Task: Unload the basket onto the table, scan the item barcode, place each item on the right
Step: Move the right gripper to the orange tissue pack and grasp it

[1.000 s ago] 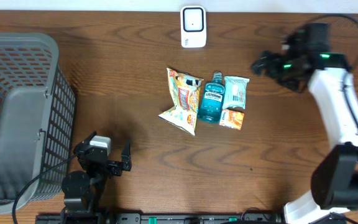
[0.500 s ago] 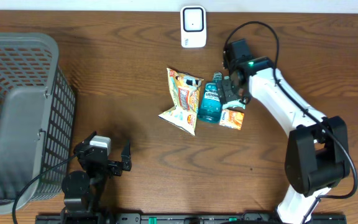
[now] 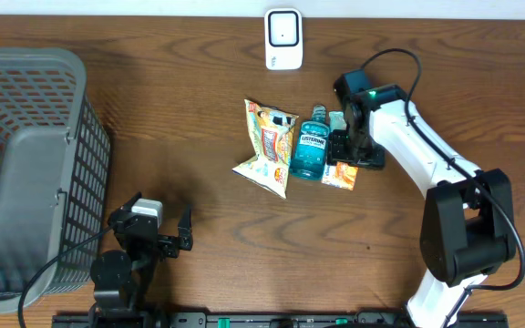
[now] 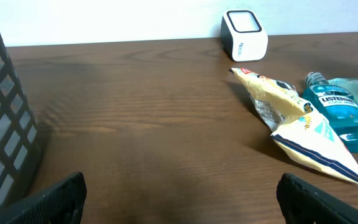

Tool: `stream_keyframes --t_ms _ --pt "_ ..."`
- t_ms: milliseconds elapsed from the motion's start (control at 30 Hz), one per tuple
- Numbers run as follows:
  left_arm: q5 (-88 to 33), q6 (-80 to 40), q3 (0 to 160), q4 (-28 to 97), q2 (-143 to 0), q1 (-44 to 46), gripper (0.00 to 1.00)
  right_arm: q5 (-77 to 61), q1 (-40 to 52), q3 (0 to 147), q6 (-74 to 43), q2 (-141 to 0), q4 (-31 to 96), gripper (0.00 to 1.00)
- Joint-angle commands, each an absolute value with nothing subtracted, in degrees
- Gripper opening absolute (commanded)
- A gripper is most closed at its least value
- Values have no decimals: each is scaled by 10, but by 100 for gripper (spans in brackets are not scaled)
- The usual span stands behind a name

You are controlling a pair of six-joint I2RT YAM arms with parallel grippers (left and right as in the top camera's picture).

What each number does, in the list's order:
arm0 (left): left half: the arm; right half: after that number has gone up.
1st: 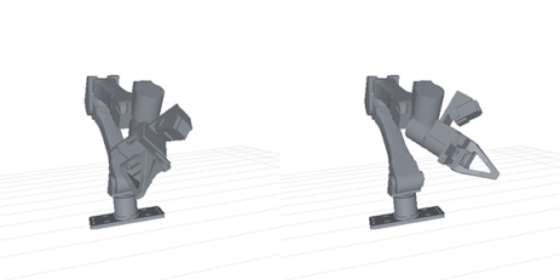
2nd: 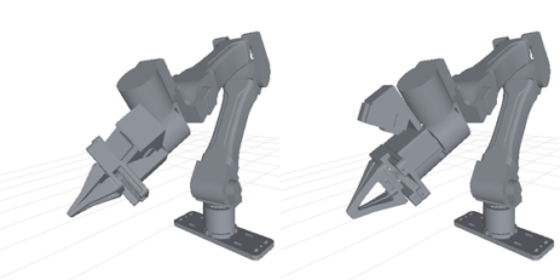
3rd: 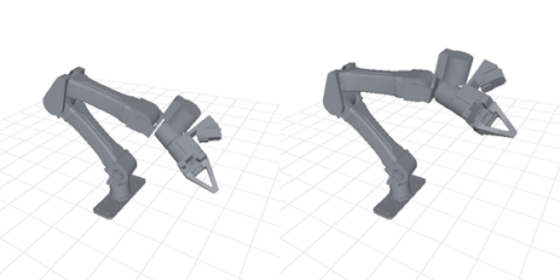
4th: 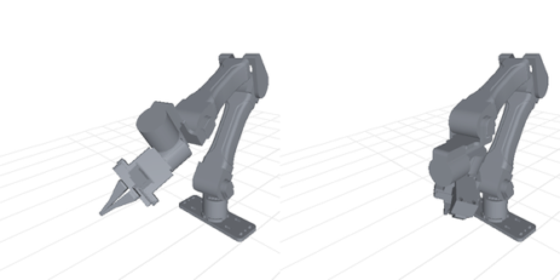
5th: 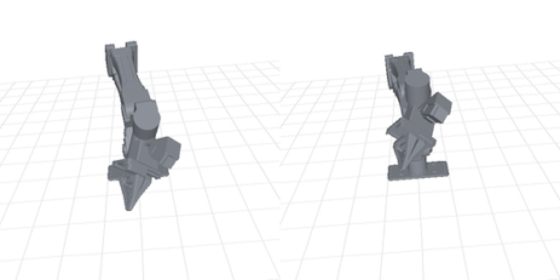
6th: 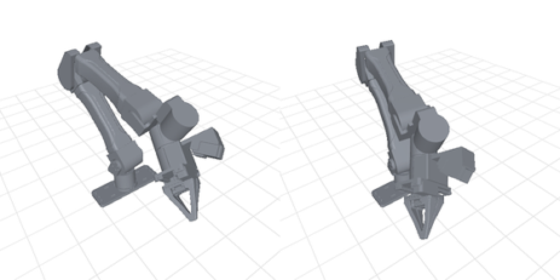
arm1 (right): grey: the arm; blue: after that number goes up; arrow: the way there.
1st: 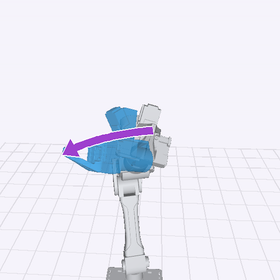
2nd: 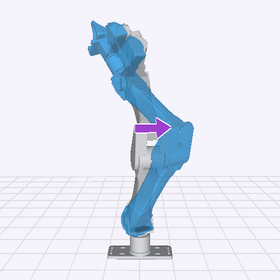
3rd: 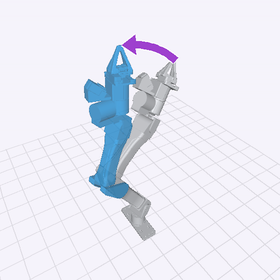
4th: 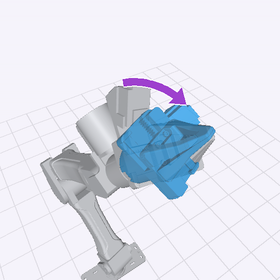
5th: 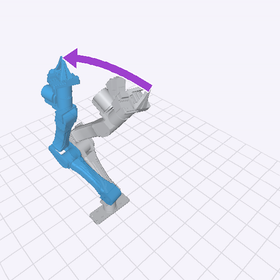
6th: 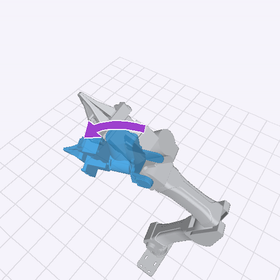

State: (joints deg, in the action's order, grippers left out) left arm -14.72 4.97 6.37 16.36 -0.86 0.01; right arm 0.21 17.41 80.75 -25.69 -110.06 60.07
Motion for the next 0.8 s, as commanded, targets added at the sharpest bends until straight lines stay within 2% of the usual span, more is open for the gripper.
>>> stream_keyframes --t_ms 0,167,367,400,567,600,767 --pt "-150 58 55 175 -6 -3 98 -32 155 770 -270 -1093 573 65" --pt "-150 58 55 175 -6 -3 98 -79 129 717 -246 -1093 510 60" --pt "-150 58 55 175 -6 -3 98 -81 119 649 -241 -1093 398 59" --pt "-150 58 55 175 -6 -3 98 -81 119 633 -242 -1093 376 55" --pt "-150 58 55 175 -6 -3 98 -128 116 575 -247 -1093 310 15" --pt "-150 58 55 175 -6 -3 98 -142 108 575 -248 -1093 309 1" --pt "-150 58 55 175 -6 -3 98 -207 86 593 -248 -1077 345 1"
